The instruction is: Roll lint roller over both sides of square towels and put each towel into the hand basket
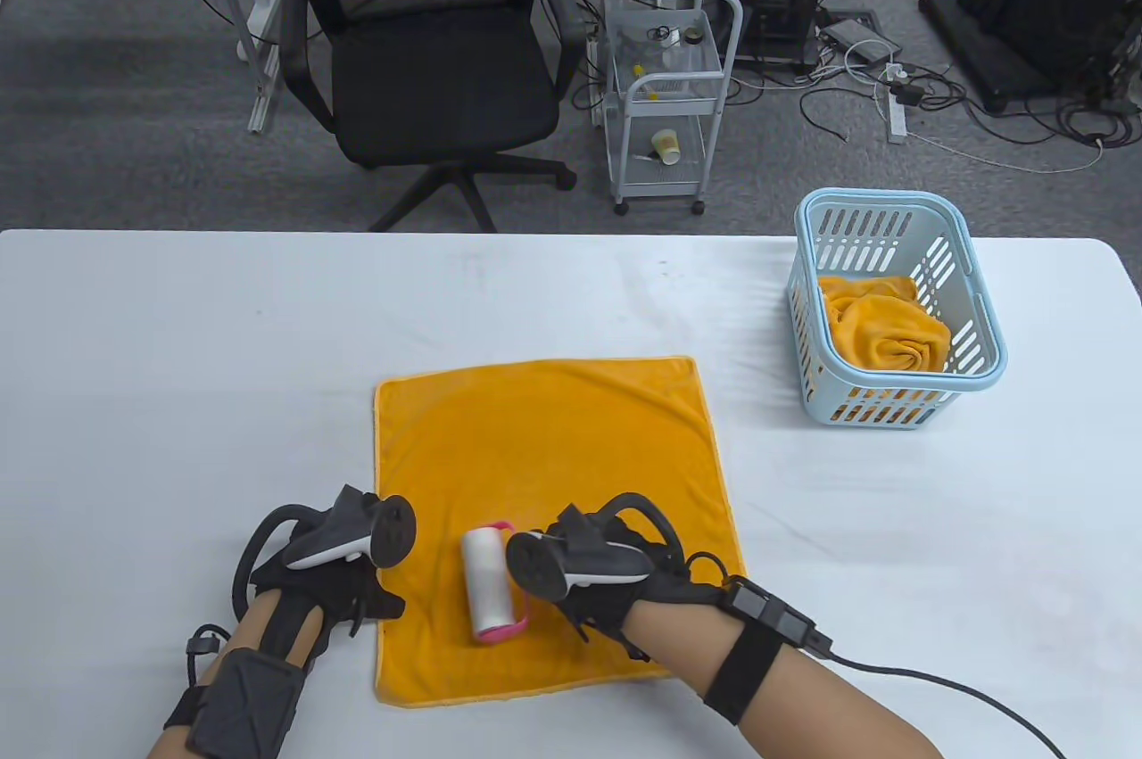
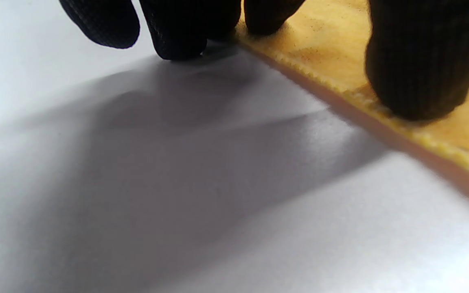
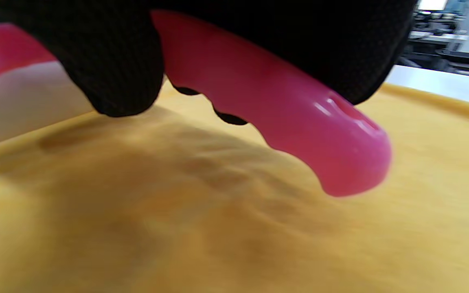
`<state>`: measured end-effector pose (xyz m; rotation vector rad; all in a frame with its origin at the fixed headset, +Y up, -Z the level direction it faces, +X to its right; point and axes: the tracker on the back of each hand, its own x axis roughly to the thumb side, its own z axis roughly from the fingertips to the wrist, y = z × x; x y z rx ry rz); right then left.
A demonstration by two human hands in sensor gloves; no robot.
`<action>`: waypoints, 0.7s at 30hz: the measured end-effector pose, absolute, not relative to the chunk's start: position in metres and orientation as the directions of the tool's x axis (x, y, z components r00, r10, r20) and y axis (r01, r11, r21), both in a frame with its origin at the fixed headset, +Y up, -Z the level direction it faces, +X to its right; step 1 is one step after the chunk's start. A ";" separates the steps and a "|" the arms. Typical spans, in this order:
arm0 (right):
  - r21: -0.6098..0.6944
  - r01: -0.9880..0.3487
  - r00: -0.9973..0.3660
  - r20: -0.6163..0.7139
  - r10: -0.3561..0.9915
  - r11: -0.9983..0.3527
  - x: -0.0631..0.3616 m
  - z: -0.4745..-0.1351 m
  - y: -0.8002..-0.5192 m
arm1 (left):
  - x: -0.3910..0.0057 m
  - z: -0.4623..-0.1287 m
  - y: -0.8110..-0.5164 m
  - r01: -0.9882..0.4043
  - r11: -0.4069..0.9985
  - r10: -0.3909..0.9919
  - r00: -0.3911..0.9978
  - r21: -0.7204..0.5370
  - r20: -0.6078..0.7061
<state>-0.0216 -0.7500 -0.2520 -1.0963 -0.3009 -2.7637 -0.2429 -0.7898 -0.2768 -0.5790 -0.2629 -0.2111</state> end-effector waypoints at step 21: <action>0.297 0.570 -0.803 0.398 -0.443 -0.766 0.155 -0.291 -0.732 | -0.242 -0.277 -0.790 0.274 0.817 -0.125 0.943 -0.508 0.308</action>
